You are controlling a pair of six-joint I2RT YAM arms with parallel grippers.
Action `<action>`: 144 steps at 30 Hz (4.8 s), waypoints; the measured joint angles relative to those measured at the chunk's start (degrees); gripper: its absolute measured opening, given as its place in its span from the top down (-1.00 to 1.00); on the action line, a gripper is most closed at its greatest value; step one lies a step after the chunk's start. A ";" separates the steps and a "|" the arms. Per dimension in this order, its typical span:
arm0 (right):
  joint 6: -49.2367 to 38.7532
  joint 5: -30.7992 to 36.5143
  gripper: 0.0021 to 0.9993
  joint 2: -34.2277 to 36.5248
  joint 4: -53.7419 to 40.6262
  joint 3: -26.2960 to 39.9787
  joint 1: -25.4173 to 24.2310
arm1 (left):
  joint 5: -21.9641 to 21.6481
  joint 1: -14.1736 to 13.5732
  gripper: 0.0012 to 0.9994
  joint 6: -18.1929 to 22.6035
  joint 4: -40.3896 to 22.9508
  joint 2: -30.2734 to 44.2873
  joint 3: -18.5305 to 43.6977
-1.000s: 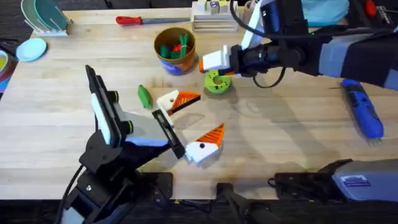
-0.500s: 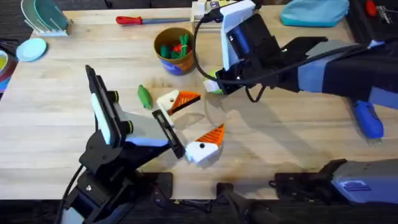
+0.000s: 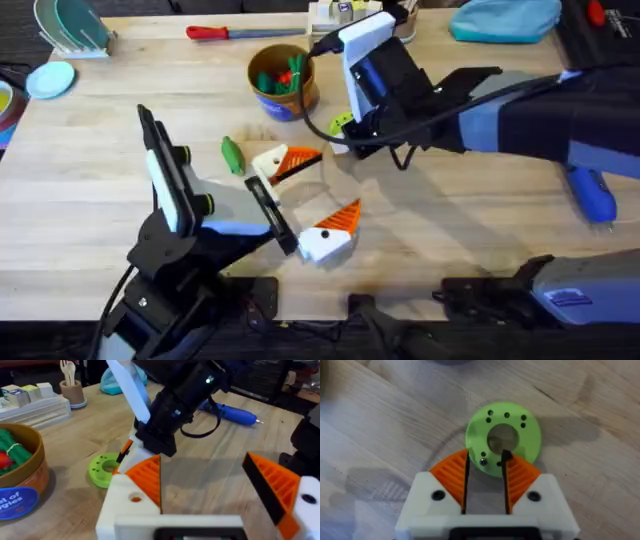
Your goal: Pick up the gripper from the table and insert it into the empty holder that is missing its gripper. Then pick up a screw, insert it into the mounting hole, and use the screwdriver to tighten it. Finally, clean up the table by picking up the vegetable and placing it into the bucket.
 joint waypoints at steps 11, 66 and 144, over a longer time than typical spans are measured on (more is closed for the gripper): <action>-0.66 0.44 0.48 1.30 0.20 0.03 0.33 | 0.00 0.00 -0.99 0.00 0.00 0.00 0.00; -7.43 6.67 0.99 -8.32 -33.91 25.80 1.21 | 0.00 0.00 -0.99 0.00 0.00 0.00 0.00; -3.06 -7.06 0.70 -1.95 -31.38 30.84 20.21 | -0.63 0.11 -0.99 1.86 -0.09 0.12 0.00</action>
